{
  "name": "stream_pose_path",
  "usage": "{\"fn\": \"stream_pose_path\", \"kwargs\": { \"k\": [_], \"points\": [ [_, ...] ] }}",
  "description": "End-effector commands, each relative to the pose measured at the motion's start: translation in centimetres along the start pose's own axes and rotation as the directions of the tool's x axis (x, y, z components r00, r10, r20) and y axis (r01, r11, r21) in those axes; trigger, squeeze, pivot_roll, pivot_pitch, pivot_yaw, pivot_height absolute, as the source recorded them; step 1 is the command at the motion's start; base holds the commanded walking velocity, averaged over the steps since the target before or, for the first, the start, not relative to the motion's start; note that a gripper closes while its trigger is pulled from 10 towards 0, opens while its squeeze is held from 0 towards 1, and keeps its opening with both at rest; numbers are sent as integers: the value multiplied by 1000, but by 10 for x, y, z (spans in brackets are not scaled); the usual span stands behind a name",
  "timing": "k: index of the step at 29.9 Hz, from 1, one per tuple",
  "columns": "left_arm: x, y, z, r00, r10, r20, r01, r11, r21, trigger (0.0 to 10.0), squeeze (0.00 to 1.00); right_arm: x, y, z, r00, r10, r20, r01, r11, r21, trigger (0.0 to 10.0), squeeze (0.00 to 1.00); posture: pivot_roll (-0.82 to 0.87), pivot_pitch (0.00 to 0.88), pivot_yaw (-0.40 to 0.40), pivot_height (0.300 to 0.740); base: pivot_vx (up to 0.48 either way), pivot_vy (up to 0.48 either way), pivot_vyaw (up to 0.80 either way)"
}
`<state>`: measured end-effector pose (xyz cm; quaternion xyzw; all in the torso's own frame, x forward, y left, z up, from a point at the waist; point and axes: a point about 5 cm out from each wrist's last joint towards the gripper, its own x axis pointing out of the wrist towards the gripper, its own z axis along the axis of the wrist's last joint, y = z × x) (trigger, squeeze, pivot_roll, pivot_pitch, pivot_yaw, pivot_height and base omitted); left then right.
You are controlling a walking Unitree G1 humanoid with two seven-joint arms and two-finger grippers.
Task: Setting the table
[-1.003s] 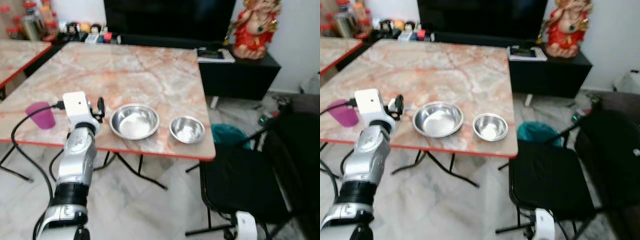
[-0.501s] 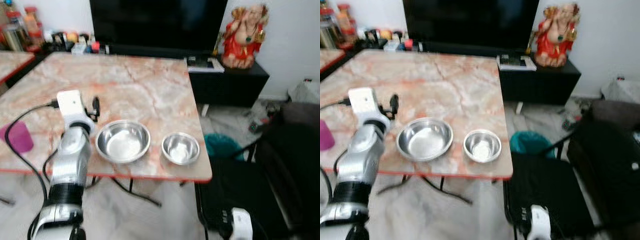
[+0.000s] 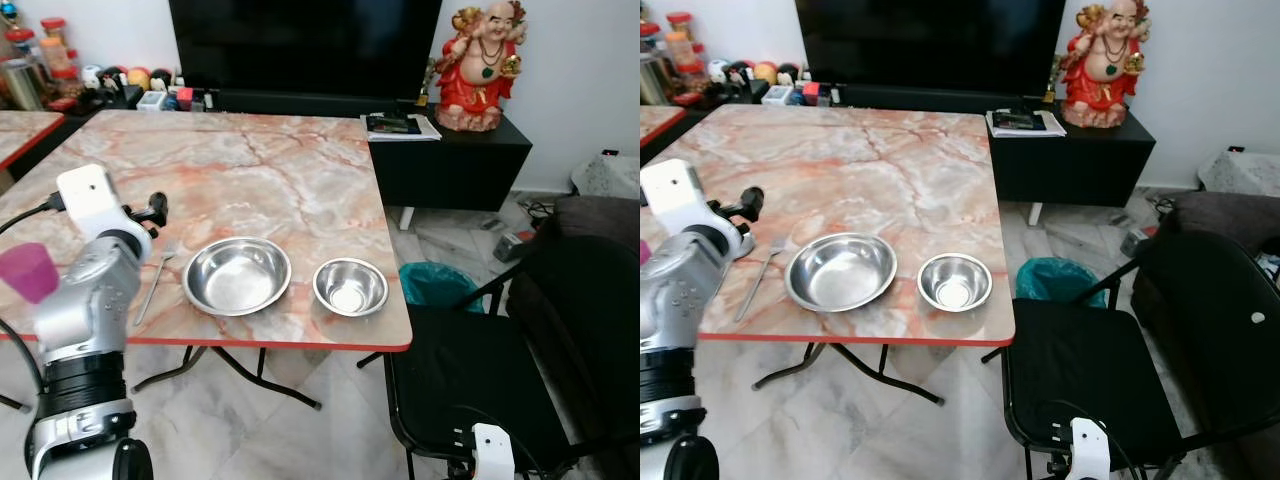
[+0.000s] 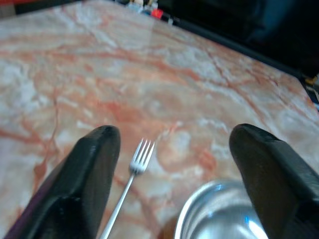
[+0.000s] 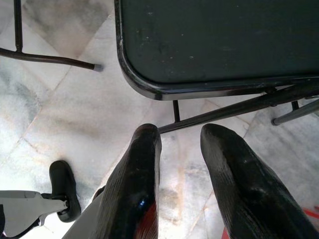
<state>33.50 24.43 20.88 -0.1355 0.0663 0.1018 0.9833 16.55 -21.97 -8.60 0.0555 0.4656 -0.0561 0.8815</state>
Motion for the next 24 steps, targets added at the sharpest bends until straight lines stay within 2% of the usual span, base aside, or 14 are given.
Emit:
{"fn": "stream_pose_path", "kwargs": {
  "k": [1,3,5,10,19,20,21,24],
  "points": [
    [-2,-8,4,998,-60,-23,61,998,30,10000,1000,0,-1,0,1000,0,-3,0,1000,3,10000,0,40,0,-43,740,0,0,0],
    [-2,-8,-6,992,-85,-92,91,994,62,10000,1000,0,0,0,1000,4,-6,-4,1000,0,10000,0,40,0,-43,740,0,0,0],
    [-3,-6,-21,982,-72,-177,79,996,37,10000,1000,0,0,0,1000,5,-7,-5,1000,4,10000,0,36,0,-39,740,0,0,0],
    [-6,-3,-39,959,-46,-278,38,999,-34,10000,1000,0,1,-1,1000,10,-11,-10,1000,15,10000,0,33,0,-36,740,0,0,0],
    [-6,-1,-49,944,-9,-329,-23,996,-91,10000,1000,0,2,0,1000,21,-7,-21,1000,20,10000,0,34,0,-37,740,0,0,0],
    [-5,-1,-49,946,-4,-325,-28,995,-94,10000,667,0,2,0,1000,21,-7,-20,1000,20,10000,0,31,0,-38,740,0,0,0],
    [-5,-1,-49,946,6,-324,-37,995,-90,10000,0,0,2,0,1000,20,-6,-20,1000,20,10000,0,31,0,-38,740,0,0,0],
    [-2,0,-52,941,27,-336,-70,991,-114,10000,0,0,1,-1,1000,21,-9,-20,1000,19,10000,0,26,0,-36,740,0,0,0]
  ]
}}
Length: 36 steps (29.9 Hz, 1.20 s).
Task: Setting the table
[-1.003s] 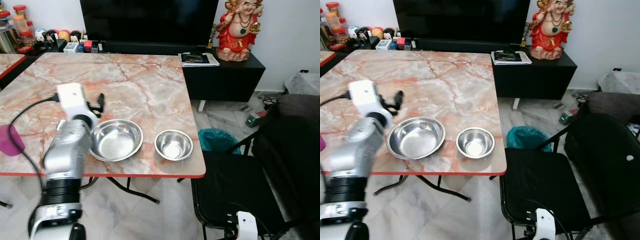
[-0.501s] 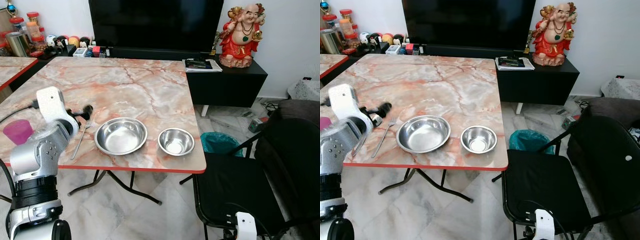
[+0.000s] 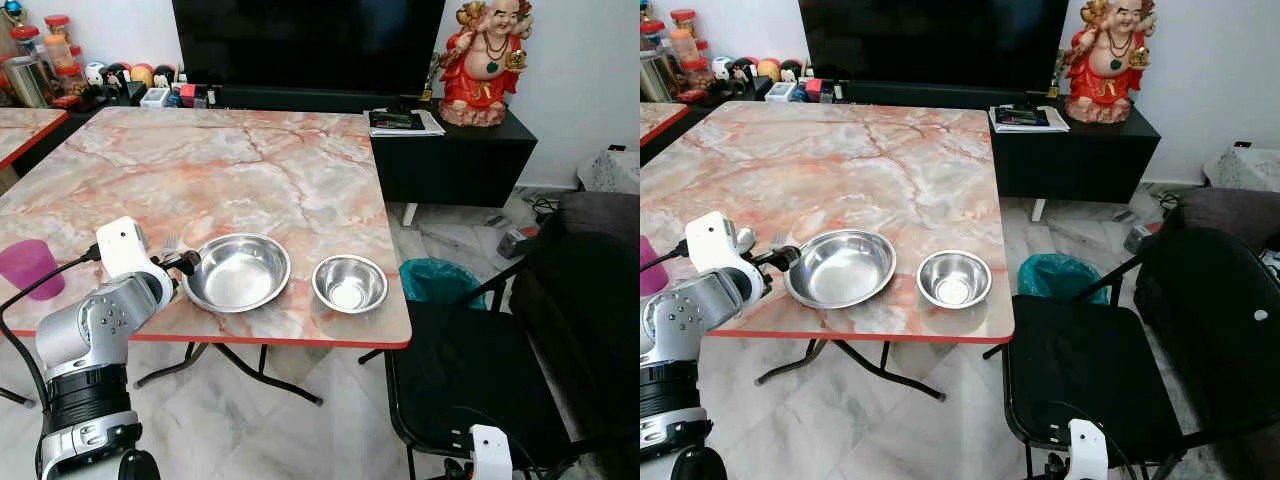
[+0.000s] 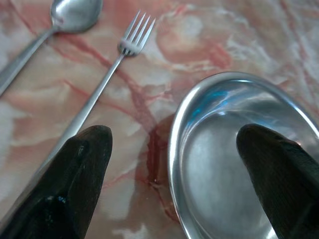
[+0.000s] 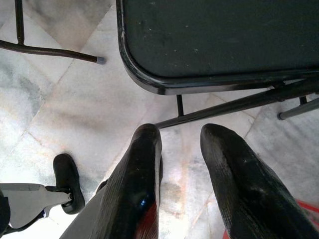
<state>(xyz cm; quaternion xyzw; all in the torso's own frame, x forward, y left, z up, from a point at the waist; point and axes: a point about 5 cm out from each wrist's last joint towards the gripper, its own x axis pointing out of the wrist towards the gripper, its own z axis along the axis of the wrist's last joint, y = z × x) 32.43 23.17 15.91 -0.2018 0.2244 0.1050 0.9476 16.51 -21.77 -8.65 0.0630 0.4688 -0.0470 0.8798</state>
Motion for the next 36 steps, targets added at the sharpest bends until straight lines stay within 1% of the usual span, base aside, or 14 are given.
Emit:
{"fn": "stream_pose_path", "kwargs": {
  "k": [1,9,11,16,26,31,32,33,34,35,36],
  "points": [
    [3,-3,1,1000,0,-11,0,1000,-15,10000,0,0,0,0,1000,-2,0,2,1000,15,10000,0,26,0,-36,740,0,0,0],
    [11,-10,-7,1000,-9,-11,9,999,-44,10000,0,0,-1,0,1000,0,-2,0,1000,12,10000,0,25,0,-36,740,0,0,0],
    [16,-17,-13,1000,-18,-18,17,996,-83,10000,0,0,0,-1,1000,0,-1,0,1000,13,10000,0,14,0,-34,740,0,0,0],
    [21,-23,-17,999,-30,-24,28,996,-87,10000,0,0,-1,-1,1000,-3,0,3,1000,15,10000,0,14,0,-33,740,0,0,0],
    [24,-21,-22,999,1,-35,-4,996,-88,10000,0,0,0,-1,1000,-3,0,3,1000,18,10000,0,16,0,-32,740,0,0,0],
    [25,-21,-24,999,0,-39,-3,996,-88,10000,0,0,0,-1,1000,-2,0,2,1000,19,10000,0,18,0,-32,740,0,0,0],
    [25,-21,-25,999,0,-39,-3,996,-88,9451,0,0,0,-1,1000,-2,0,2,1000,20,10000,0,18,0,-32,740,0,0,0],
    [26,-21,-25,999,0,-40,-3,996,-89,9451,0,0,0,-1,1000,-2,0,2,1000,20,10000,0,18,0,-32,740,0,0,0],
    [26,-21,-25,999,1,-40,-4,996,-91,5608,0,0,0,-1,1000,-3,0,3,1000,20,10000,0,16,0,-31,740,0,0,0],
    [26,-21,-26,999,2,-41,-5,996,-93,3725,0,0,0,-1,1000,-3,1,3,1000,20,10000,0,15,0,-32,740,0,0,0],
    [26,-21,-26,999,2,-41,-6,996,-93,2196,0,0,0,-1,1000,-4,1,4,1000,21,10000,0,15,0,-32,740,0,0,0]
  ]
}}
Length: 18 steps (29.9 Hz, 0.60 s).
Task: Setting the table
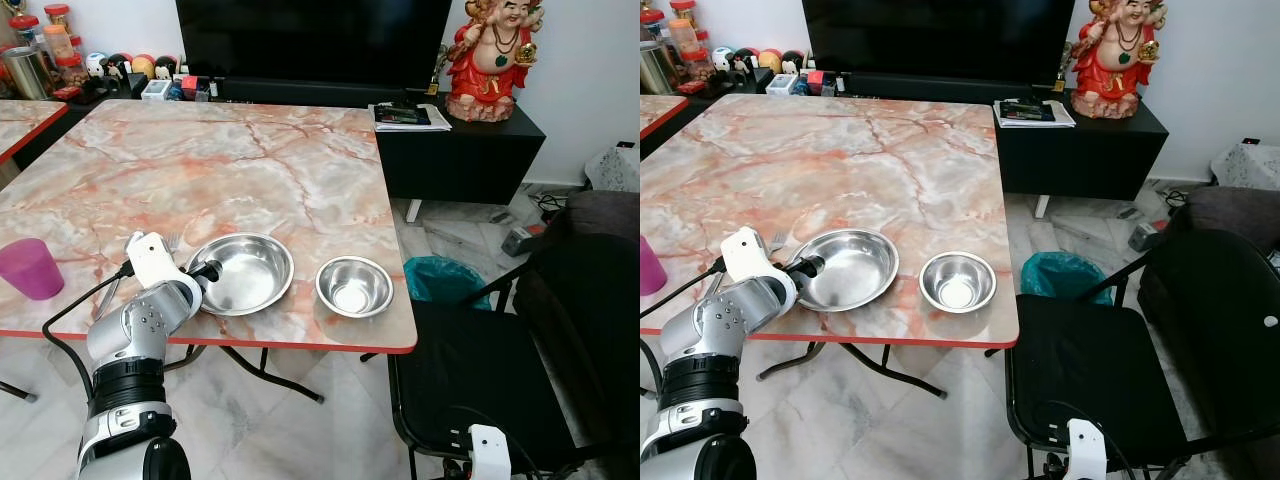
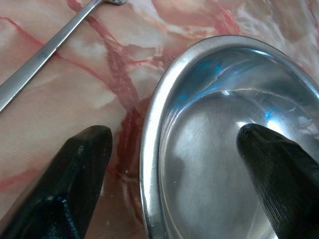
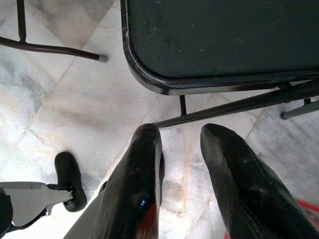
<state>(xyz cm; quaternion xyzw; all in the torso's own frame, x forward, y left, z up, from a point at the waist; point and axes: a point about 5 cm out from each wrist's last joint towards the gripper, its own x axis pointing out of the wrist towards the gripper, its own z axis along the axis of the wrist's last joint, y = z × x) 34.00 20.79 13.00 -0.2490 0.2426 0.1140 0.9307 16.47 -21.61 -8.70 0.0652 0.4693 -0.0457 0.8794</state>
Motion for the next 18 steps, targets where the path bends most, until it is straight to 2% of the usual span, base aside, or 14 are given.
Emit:
{"fn": "stream_pose_path", "kwargs": {
  "k": [1,4,5,11,12,18],
  "points": [
    [1,-5,2,1000,-4,8,4,1000,3,2196,0,0,-1,0,1000,-8,2,8,1000,19,10000,0,17,0,-33,740,0,0,0],
    [1,-5,2,1000,-4,8,4,1000,3,2196,0,0,-1,0,1000,-8,3,8,1000,19,10000,0,17,0,-33,740,0,0,0],
    [2,-6,1,1000,-8,7,8,1000,1,1569,0,0,-1,1,1000,-8,3,8,1000,18,10000,0,18,0,-33,740,0,0,0],
    [1,-7,0,1000,-15,3,15,1000,0,1412,0,0,-1,1,1000,-8,4,8,1000,18,10000,0,17,0,-33,740,0,0,0],
    [1,-7,0,1000,-18,0,18,1000,-2,1059,0,0,-1,1,1000,-8,4,8,1000,19,10000,0,17,0,-34,740,0,0,0],
    [2,-8,-3,999,-32,-17,31,999,-21,1255,0,0,-1,1,1000,-8,3,8,1000,18,10000,0,17,0,-35,740,0,0,0]
  ]
}}
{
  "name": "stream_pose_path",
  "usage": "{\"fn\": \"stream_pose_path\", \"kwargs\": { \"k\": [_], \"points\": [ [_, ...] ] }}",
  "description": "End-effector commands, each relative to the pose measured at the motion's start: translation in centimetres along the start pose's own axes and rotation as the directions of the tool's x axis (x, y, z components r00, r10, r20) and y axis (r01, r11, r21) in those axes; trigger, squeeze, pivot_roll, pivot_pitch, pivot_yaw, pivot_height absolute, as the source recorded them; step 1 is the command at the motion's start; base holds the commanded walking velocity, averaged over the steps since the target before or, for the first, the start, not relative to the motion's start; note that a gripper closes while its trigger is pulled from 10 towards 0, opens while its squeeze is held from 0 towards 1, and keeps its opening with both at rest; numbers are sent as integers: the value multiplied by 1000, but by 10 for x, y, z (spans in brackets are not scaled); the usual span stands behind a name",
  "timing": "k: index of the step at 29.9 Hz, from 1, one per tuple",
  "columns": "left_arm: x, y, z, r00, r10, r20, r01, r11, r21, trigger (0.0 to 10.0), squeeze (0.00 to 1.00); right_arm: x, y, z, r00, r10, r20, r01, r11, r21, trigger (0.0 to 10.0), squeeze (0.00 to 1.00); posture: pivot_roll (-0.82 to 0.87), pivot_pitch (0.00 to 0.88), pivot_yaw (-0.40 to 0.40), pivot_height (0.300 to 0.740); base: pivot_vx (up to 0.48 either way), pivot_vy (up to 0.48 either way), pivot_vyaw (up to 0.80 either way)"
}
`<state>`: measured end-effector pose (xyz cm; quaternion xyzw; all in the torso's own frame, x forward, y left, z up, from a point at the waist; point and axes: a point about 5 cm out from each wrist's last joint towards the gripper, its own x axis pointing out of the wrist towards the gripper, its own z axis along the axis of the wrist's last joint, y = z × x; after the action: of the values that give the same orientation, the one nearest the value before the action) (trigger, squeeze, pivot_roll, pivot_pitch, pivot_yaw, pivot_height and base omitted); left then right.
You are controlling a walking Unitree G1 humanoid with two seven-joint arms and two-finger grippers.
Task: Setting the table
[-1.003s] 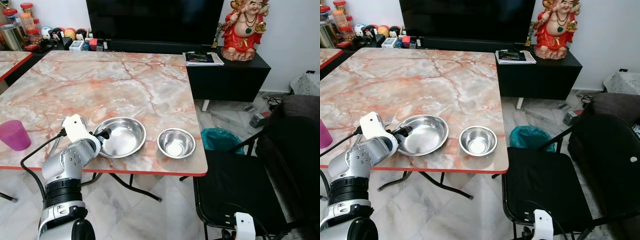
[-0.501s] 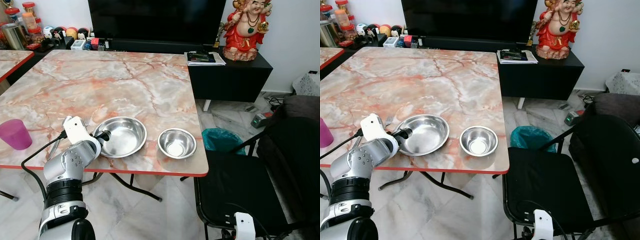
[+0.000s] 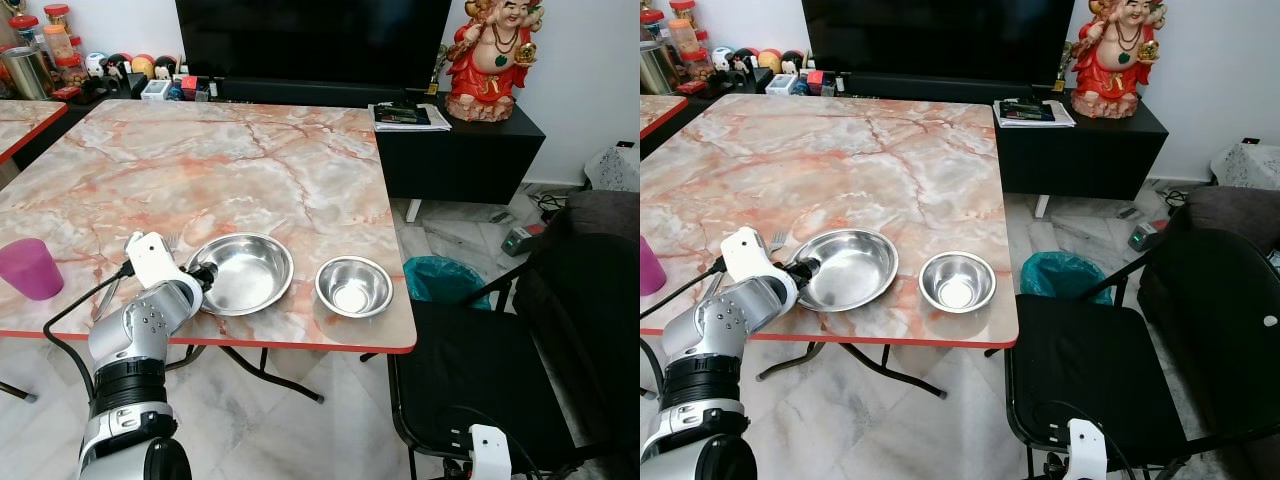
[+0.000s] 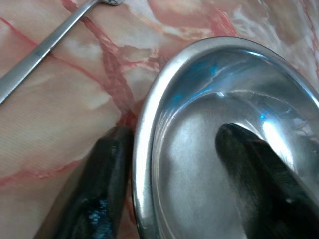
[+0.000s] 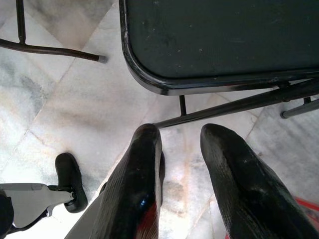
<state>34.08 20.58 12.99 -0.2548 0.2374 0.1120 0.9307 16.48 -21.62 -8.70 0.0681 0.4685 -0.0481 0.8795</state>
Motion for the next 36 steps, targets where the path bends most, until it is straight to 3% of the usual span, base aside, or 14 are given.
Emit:
{"fn": "stream_pose_path", "kwargs": {
  "k": [1,8,10,11,12,14,15,29,32,36],
  "points": [
    [1,-7,-4,999,-27,-34,26,1000,-15,1608,0,0,-1,1,1000,-7,2,7,1000,11,10000,0,16,0,-35,740,0,0,0],
    [2,-7,-9,998,-33,-54,32,999,-26,2196,0,0,-1,1,1000,-8,1,8,1000,11,10000,0,17,0,-34,740,0,0,0],
    [2,-8,-10,998,-35,-58,33,999,-28,2745,0,0,-1,1,1000,-8,2,8,1000,12,10000,0,17,0,-34,740,0,0,0],
    [2,-7,-10,998,-33,-59,31,999,-27,4039,0,0,-1,1,1000,-8,2,8,1000,13,10000,0,17,0,-33,740,0,0,0],
    [2,-7,-10,998,-32,-59,30,999,-27,4039,0,0,-1,1,1000,-8,2,8,1000,13,10000,0,17,0,-33,740,0,0,0],
    [2,-7,-10,998,-32,-58,30,999,-28,3922,0,0,-1,1,1000,-8,2,8,1000,12,10000,0,17,0,-33,740,0,0,0],
    [2,-7,-10,998,-31,-57,29,999,-29,0,0,0,-1,1,1000,-8,2,8,1000,13,10000,0,17,0,-33,740,0,0,0],
    [0,-4,-5,1000,5,4,-5,999,-39,0,0,0,-1,2,1000,-8,4,8,1000,11,10000,0,20,0,-37,740,0,0,0],
    [-1,-6,-3,999,6,46,-3,998,-67,0,0,0,-2,2,1000,-10,3,10,1000,10,10000,0,21,0,-39,740,0,0,0],
    [-1,-9,-6,999,-12,37,14,997,-69,0,0,0,-2,2,1000,-9,3,9,1000,7,10000,0,21,0,-39,740,0,0,0]
  ]
}}
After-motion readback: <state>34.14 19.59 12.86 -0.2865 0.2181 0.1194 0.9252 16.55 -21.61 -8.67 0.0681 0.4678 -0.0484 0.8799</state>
